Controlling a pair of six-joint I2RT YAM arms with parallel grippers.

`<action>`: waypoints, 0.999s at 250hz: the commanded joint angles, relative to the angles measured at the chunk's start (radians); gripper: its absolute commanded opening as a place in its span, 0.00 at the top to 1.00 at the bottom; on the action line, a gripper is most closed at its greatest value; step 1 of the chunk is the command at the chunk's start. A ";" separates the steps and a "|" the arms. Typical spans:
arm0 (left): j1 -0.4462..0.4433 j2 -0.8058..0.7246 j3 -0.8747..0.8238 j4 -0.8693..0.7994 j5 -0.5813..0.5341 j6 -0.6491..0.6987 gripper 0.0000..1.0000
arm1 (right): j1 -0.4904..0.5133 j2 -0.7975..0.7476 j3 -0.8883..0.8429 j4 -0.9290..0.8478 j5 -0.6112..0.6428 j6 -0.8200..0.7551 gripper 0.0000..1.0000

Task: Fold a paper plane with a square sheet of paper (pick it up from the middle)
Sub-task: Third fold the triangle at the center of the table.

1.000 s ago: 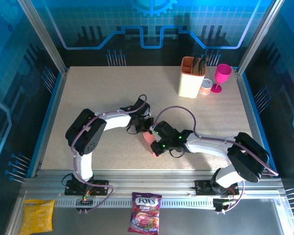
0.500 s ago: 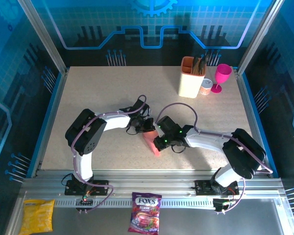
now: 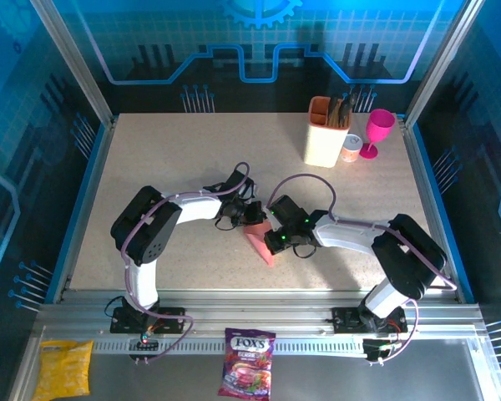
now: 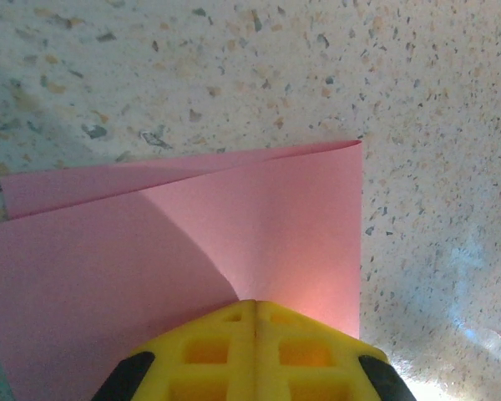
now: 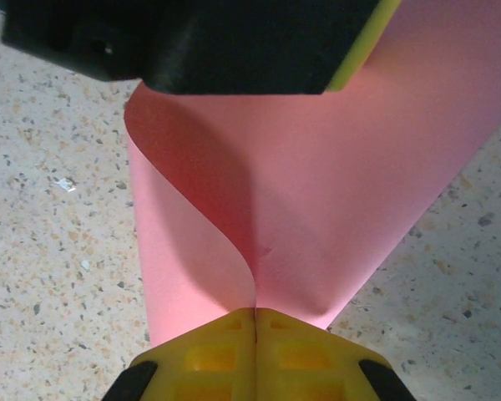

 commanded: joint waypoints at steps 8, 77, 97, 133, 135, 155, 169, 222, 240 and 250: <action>0.006 0.009 -0.037 -0.035 -0.007 0.004 1.00 | -0.018 0.018 0.022 -0.009 0.006 -0.010 1.00; 0.006 0.012 -0.042 -0.034 -0.009 0.005 1.00 | -0.032 0.018 0.029 -0.002 0.005 -0.005 1.00; 0.006 0.013 -0.045 -0.031 -0.007 0.004 1.00 | -0.037 0.024 0.034 -0.001 0.005 -0.006 1.00; 0.006 0.013 -0.047 -0.029 -0.006 0.006 1.00 | -0.043 0.035 0.035 0.001 0.003 -0.005 1.00; 0.006 0.013 -0.047 -0.029 -0.005 0.007 1.00 | -0.043 0.035 0.034 0.002 0.003 -0.006 1.00; 0.006 0.013 -0.049 -0.030 -0.006 0.007 1.00 | -0.045 0.043 0.033 0.005 0.001 -0.003 1.00; 0.006 0.014 -0.048 -0.027 -0.003 0.005 1.00 | -0.048 0.049 0.033 0.006 -0.001 -0.003 1.00; 0.006 0.005 -0.046 -0.025 -0.004 -0.001 1.00 | -0.046 0.084 0.015 0.012 -0.004 0.019 1.00; 0.006 -0.003 -0.039 -0.029 -0.004 -0.002 1.00 | -0.047 0.091 0.002 0.022 -0.010 0.031 1.00; 0.007 -0.009 -0.035 -0.034 -0.006 -0.004 1.00 | -0.046 0.091 -0.006 0.028 -0.009 0.040 1.00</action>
